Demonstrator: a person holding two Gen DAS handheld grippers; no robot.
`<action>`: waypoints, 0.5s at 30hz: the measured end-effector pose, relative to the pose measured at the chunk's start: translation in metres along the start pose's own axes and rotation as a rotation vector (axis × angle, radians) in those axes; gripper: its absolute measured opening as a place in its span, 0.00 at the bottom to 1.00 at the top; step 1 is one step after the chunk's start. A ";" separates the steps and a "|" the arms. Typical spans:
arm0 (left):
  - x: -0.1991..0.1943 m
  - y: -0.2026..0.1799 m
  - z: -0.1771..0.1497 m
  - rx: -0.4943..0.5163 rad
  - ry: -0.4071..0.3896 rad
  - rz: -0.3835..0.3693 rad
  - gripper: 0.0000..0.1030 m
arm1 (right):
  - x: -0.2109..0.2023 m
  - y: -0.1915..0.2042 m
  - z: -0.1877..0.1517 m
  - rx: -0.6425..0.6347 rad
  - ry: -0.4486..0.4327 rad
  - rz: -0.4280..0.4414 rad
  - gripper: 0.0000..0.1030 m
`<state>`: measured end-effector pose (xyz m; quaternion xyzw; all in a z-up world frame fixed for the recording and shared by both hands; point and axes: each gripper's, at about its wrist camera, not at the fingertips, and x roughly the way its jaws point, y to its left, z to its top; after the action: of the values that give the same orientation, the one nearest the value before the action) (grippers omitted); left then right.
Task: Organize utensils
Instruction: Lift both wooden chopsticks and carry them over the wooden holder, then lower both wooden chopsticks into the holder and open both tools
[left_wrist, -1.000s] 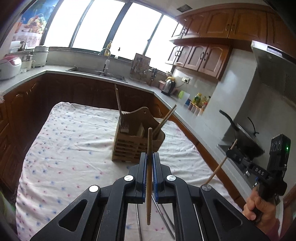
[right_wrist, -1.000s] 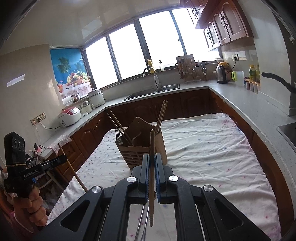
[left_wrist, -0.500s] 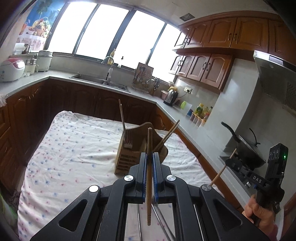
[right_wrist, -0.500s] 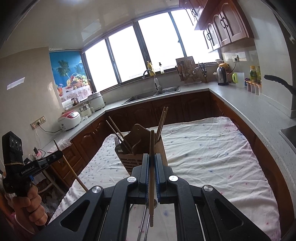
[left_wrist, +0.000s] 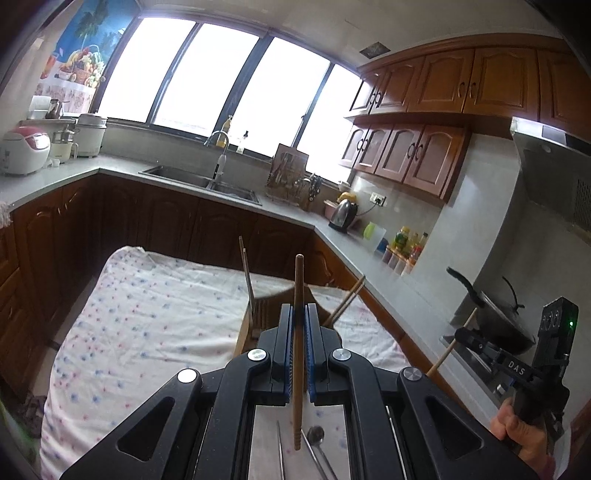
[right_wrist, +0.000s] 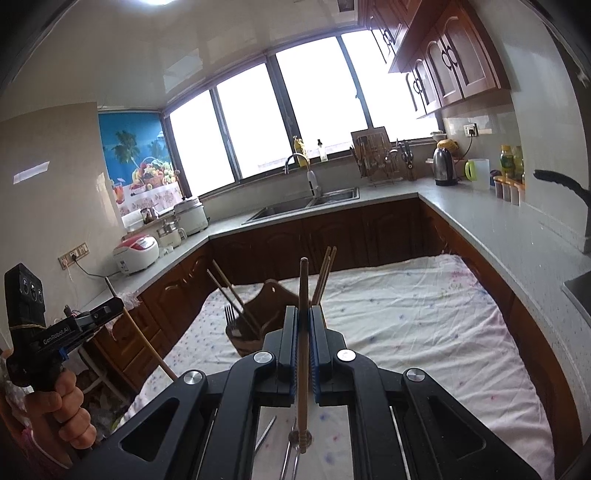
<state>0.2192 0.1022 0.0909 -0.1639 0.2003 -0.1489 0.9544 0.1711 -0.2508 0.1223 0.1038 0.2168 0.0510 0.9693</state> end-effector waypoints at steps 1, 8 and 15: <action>0.002 0.001 0.002 0.000 -0.005 -0.001 0.03 | 0.002 0.001 0.004 0.000 -0.008 0.001 0.06; 0.017 0.005 0.023 0.013 -0.069 -0.003 0.03 | 0.017 0.001 0.034 0.023 -0.066 0.028 0.06; 0.041 0.008 0.045 0.028 -0.137 0.001 0.03 | 0.043 0.005 0.067 0.010 -0.111 0.042 0.06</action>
<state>0.2767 0.1062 0.1133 -0.1604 0.1322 -0.1396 0.9681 0.2383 -0.2516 0.1657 0.1157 0.1606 0.0645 0.9781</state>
